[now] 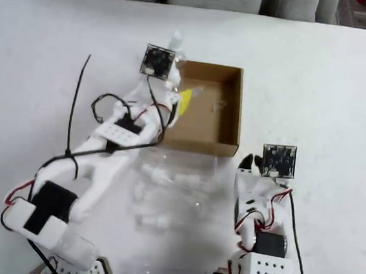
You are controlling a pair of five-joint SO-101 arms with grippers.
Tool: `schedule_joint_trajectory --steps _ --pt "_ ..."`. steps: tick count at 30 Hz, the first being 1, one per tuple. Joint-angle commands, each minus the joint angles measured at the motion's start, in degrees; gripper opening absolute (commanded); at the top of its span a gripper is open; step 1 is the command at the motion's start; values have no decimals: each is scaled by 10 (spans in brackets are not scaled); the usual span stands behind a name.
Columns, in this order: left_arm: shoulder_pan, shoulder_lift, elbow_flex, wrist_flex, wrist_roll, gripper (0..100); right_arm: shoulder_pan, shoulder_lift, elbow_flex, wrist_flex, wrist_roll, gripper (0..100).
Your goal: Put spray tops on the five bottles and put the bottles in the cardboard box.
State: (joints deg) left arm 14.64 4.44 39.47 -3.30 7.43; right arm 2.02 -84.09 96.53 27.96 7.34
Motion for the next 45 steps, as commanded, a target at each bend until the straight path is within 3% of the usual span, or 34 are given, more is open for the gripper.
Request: schedule_joint_trajectory --steps 1,8,29,35,45 --pt "-15 7 -33 -59 -7 20 4 0 6 0 7 15" --pt "-32 41 -33 -109 -7 20 4 0 6 0 7 15" --pt "-33 49 -33 -103 -7 21 4 0 6 0 7 15" --pt "-31 44 -34 -56 -7 21 4 0 6 0 8 15" --pt "-33 44 -33 -55 -7 33 4 0 6 0 8 15"
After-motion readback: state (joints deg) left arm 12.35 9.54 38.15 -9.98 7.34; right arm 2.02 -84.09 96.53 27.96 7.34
